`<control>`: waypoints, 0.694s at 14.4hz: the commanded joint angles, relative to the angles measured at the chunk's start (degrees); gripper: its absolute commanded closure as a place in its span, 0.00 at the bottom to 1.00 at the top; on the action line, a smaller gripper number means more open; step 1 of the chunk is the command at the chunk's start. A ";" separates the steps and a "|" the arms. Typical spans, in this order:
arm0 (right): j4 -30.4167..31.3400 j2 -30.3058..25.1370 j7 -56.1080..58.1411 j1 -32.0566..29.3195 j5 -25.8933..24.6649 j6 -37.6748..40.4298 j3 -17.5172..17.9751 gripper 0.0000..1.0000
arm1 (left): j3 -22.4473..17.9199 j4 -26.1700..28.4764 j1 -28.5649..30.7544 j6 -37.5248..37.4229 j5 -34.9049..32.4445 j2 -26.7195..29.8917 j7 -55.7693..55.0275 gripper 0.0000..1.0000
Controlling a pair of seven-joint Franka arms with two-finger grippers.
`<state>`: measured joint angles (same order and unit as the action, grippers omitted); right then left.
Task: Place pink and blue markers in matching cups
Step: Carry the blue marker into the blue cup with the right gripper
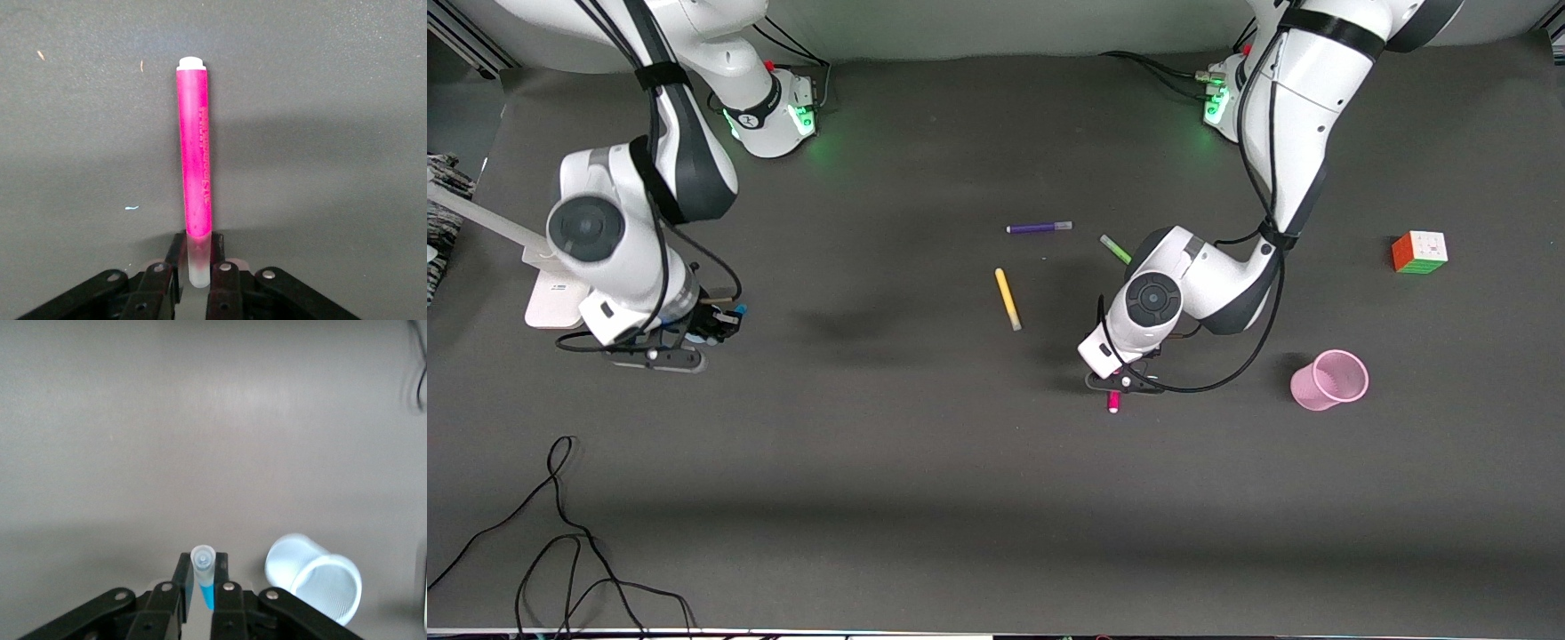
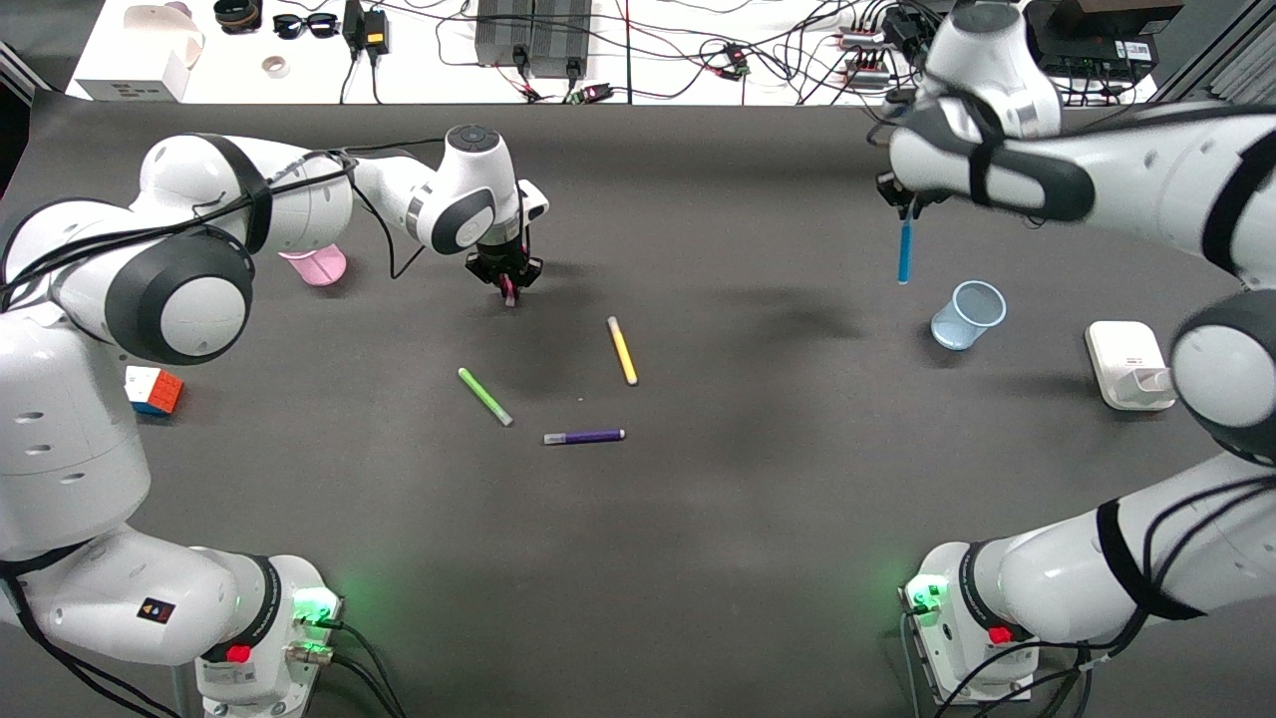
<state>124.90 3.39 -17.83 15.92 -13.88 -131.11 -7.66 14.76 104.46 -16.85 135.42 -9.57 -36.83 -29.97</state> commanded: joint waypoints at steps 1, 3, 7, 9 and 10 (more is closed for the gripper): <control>7.81 -5.41 9.18 0.34 -2.20 -7.32 -4.62 1.00 | -0.53 -0.40 -0.73 -0.42 -1.06 -0.17 -2.02 0.93; 8.07 -6.99 14.82 0.34 -2.20 -7.32 -7.61 1.00 | -0.53 -0.40 -0.73 -0.51 -1.06 -0.17 -2.02 0.97; 9.82 -9.10 20.55 0.43 -2.20 -7.23 -12.54 1.00 | -0.53 -0.49 -0.64 -0.59 -1.06 -0.17 -2.72 1.00; 12.37 -10.51 20.47 0.43 -2.20 -7.59 -12.90 1.00 | -0.53 -0.58 -0.56 -0.86 -1.06 0.01 -2.81 1.00; 12.99 -10.60 20.47 0.43 -2.20 -7.67 -13.16 1.00 | -0.53 -0.58 -0.38 -1.21 -1.06 0.27 -2.81 1.00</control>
<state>134.54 -4.55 2.07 15.80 -14.89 -137.61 -20.19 14.75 104.39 -16.84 135.32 -9.59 -36.78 -31.13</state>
